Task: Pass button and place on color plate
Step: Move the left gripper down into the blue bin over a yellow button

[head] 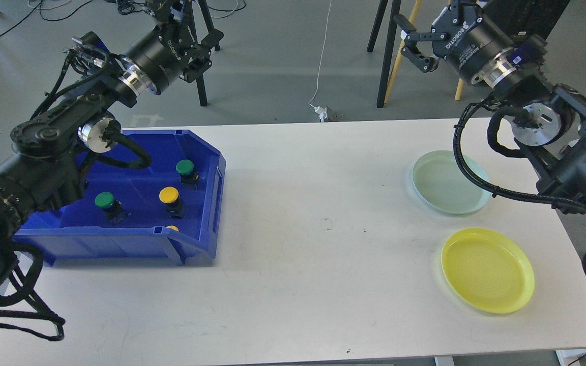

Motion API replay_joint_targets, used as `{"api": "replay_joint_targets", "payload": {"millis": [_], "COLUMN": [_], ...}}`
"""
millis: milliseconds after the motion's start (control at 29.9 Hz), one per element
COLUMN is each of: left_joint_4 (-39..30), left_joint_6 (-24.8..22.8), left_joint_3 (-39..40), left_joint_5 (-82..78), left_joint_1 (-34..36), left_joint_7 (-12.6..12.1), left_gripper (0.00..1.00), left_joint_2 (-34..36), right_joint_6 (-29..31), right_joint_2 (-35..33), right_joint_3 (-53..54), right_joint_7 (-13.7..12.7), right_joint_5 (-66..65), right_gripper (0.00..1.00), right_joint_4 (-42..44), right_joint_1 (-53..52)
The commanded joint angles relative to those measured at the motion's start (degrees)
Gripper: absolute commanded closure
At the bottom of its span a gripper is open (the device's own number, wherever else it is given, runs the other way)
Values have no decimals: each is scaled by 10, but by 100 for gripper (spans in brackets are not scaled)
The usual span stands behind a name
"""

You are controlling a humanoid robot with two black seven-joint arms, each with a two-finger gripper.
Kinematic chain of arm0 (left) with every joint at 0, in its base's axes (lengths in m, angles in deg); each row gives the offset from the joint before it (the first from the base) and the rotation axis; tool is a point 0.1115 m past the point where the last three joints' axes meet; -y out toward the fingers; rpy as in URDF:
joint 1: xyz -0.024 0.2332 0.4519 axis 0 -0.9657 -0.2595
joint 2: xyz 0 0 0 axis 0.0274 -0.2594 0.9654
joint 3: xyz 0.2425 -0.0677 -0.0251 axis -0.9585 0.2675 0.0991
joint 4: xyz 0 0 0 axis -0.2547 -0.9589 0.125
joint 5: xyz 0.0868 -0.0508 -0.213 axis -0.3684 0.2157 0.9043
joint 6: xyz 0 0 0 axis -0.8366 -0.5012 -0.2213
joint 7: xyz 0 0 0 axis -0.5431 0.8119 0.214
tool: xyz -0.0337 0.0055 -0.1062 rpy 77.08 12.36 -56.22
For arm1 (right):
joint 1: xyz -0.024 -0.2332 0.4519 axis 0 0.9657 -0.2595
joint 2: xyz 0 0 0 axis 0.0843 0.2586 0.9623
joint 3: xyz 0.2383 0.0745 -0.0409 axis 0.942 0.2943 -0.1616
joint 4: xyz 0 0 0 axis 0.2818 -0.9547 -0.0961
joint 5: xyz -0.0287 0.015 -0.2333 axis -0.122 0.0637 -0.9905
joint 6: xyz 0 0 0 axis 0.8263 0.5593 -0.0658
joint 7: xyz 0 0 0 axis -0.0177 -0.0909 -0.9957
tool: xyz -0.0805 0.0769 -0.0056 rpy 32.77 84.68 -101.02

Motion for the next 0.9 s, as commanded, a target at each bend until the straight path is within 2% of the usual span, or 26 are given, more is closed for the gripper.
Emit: {"api": "replay_joint_targets", "payload": {"millis": [0,134,234,301,435,502,569,669,803,870], "left_joint_4": [0,6,4,-24,-104,-133,-174,-270,-364,-394], "left_joint_6": [0,0,0,0,0,0,0,0,0,0], "left_joint_3": [3,11,50,101,314,331,296,184,-16,-125], "left_joint_5": [2,24,74,117,159,133,117,71,-102,-189], "left_joint_1": [-1,1,-3,-27,-124,-127,-126,-95,17,90], "left_joint_7": [0,0,0,0,0,0,0,0,0,0], "left_gripper": [0,0,0,0,0,0,0,0,0,1], "left_joint_2": [-4,8,12,24,53,73,133,241,349,376], "right_joint_6": [0,0,0,0,0,0,0,0,0,0], "right_joint_2": [9,22,23,19,13,-5,-29,-45,-74,-82], "right_joint_3": [24,48,42,42,45,42,39,23,13,14], "right_joint_7": [2,2,-3,0,0,0,0,0,0,0], "right_joint_5": [2,6,31,38,41,40,39,39,39,39], "right_gripper": [0,0,0,0,0,0,0,0,0,0], "right_joint_4": [16,46,55,51,47,40,34,37,36,36], "right_joint_1": [15,30,36,57,63,66,68,71,83,89]}}
